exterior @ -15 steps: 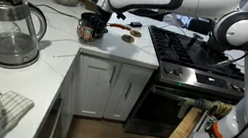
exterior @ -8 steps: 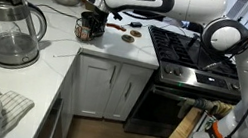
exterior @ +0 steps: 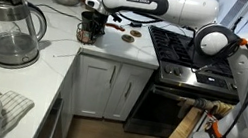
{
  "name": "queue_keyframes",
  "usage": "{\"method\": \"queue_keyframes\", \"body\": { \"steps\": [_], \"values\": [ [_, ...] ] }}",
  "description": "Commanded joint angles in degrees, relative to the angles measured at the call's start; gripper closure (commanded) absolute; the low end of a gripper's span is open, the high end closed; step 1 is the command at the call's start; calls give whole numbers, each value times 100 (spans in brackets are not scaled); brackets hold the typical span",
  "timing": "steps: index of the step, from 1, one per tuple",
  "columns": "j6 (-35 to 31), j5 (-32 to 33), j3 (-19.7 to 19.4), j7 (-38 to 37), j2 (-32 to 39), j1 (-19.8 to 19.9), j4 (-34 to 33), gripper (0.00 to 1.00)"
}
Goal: Move the black object to the left
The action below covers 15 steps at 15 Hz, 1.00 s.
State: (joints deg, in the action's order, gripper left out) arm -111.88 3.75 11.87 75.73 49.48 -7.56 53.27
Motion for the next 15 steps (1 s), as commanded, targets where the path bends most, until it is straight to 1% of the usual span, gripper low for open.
{"method": "queue_keyframes", "body": {
  "steps": [1,7,10,11,12,15],
  "values": [
    [293,133,-112,-38,280,-68,-560,99],
    [610,136,-111,31,449,-77,-915,99],
    [630,106,-81,72,542,-84,-1023,99],
    [624,119,-90,70,564,-96,-1051,78],
    [602,139,-103,68,586,-114,-1081,68],
    [554,179,-127,49,614,-157,-1179,48]
  ]
}}
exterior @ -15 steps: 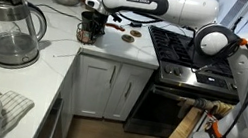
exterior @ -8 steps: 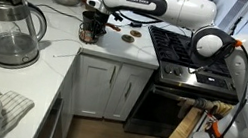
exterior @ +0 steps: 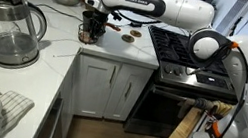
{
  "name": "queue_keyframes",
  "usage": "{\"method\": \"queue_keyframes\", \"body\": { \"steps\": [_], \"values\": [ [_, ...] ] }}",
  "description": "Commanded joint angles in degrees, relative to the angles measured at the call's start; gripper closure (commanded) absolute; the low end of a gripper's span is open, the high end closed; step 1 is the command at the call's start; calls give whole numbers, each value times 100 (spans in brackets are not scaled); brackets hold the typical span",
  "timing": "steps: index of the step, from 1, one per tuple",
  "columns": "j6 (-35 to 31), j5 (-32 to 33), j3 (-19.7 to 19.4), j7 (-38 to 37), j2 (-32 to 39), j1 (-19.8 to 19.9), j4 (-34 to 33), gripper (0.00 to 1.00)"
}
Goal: Move the black object to the left
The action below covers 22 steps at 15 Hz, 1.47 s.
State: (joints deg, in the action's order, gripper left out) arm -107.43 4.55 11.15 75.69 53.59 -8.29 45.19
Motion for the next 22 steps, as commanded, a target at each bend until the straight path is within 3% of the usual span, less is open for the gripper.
{"method": "queue_keyframes", "body": {
  "steps": [1,5,7,12,18,22],
  "values": [
    [103,121,-69,17,198,-106,-392,40],
    [314,101,-89,-431,14,-228,-411,9],
    [460,111,-114,-771,-91,-301,-426,0],
    [225,301,-379,-2114,-452,-450,-345,0],
    [1650,148,-469,-3633,-1334,-409,73,0],
    [1923,115,-511,-4744,-1972,-310,642,0]
  ]
}}
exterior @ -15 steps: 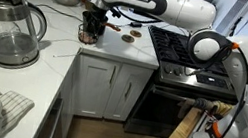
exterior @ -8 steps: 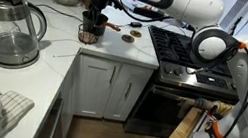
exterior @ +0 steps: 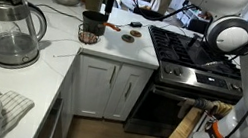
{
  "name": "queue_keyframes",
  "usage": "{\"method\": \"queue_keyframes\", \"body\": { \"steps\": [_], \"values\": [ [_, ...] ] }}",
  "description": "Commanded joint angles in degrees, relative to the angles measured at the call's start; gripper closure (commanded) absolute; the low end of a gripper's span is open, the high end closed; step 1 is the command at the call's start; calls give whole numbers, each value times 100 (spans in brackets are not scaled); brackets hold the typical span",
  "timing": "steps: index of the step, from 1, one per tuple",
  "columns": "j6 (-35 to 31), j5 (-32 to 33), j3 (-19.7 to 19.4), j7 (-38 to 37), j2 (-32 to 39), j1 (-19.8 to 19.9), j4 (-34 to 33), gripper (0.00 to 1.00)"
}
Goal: Move the black object to the left
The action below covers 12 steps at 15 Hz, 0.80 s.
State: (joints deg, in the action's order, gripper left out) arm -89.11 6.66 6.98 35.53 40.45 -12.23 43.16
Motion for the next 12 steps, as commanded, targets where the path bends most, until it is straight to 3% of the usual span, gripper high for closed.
{"method": "queue_keyframes", "body": {
  "steps": [1,12],
  "values": [
    [74,-105,-115,-984,-850,128,1079,0],
    [-171,-559,-433,-3041,-2645,738,3707,0]
  ]
}}
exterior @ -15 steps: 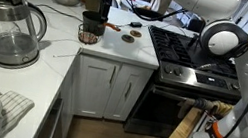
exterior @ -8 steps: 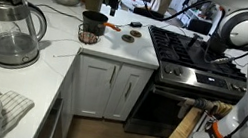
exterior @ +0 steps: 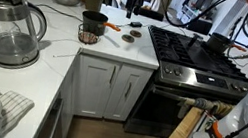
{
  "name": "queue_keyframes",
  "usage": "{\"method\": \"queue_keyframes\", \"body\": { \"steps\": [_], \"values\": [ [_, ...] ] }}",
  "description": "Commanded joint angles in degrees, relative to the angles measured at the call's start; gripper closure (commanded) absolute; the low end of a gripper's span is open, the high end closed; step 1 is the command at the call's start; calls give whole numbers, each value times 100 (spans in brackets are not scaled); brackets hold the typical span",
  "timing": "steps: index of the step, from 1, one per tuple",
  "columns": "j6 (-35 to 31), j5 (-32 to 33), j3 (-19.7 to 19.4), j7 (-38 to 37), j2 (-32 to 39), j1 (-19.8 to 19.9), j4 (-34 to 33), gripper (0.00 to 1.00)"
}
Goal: Move the black object to the left
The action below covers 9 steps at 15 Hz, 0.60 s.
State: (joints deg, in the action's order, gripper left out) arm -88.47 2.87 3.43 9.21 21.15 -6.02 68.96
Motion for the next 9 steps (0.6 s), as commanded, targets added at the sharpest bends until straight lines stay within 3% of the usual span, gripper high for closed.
{"method": "queue_keyframes", "body": {
  "steps": [1,3,4,9],
  "values": [
    [-279,-196,-103,-462,-872,151,1379,0],
    [-372,-148,-147,-546,-1182,203,1867,0],
    [-29,-65,-59,-378,-599,178,944,0],
    [-35,-65,-47,-376,-643,181,986,0]
  ]
}}
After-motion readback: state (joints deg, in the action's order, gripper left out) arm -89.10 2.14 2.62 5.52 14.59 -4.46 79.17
